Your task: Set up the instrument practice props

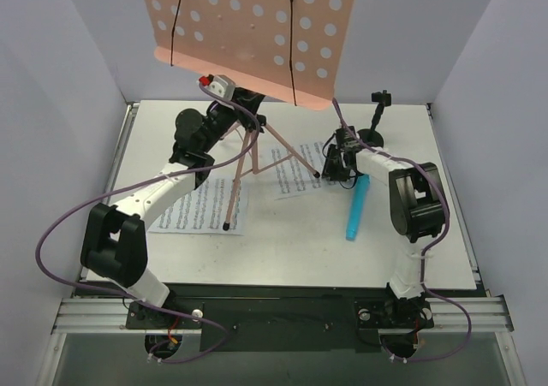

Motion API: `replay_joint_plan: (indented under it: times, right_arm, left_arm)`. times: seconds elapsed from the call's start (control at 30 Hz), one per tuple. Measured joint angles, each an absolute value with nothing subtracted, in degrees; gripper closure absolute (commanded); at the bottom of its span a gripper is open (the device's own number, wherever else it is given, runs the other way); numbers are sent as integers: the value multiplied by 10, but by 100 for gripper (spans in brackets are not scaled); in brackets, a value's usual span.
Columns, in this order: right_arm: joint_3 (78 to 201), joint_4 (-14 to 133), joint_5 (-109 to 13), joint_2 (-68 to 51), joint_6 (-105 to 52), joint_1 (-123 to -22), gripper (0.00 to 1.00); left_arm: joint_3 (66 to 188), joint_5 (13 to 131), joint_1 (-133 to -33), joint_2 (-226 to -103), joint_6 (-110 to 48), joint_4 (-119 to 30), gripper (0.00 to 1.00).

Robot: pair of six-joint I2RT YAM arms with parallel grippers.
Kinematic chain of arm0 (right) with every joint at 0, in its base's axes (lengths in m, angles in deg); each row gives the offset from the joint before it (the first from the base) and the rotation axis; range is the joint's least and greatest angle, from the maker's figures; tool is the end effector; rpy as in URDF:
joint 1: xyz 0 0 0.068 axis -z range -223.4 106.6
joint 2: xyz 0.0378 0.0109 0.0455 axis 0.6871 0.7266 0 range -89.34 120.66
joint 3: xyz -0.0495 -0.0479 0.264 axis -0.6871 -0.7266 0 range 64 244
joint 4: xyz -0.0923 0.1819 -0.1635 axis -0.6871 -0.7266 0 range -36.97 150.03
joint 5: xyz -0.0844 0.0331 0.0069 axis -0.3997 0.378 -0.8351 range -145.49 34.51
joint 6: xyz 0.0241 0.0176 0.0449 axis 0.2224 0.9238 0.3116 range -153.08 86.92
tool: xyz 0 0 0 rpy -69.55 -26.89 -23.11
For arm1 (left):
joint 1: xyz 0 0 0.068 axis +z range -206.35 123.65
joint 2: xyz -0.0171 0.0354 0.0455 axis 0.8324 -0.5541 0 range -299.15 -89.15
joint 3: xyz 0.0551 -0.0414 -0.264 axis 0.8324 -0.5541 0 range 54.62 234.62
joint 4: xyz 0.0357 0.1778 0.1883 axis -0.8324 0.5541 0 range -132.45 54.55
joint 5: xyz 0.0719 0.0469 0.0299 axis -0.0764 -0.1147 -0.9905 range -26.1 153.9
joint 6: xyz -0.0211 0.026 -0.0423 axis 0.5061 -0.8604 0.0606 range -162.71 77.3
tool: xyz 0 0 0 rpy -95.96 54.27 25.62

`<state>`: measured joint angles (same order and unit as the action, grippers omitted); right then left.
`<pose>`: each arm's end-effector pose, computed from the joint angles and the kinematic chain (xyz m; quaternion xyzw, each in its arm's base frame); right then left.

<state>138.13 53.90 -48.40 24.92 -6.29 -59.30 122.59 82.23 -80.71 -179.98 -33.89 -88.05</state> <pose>0.4124 0.1219 0.1631 0.0650 0.9243 0.1888 0.3254 0.3345 -0.1638 0.3793 0.2054 0.5238 -0.3192 0.7626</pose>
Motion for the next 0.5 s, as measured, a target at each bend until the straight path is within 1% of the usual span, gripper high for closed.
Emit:
replay_joint_plan:
  times: [0.3, 0.5]
  right_arm:
    - [1344, 544, -486, 223, -59, -606, 71]
    - [1294, 548, -492, 185, -52, -644, 71]
  left_arm:
    - [1226, 821, -769, -1789, -346, -876, 100]
    - [1231, 822, -758, -1783, -346, -876, 100]
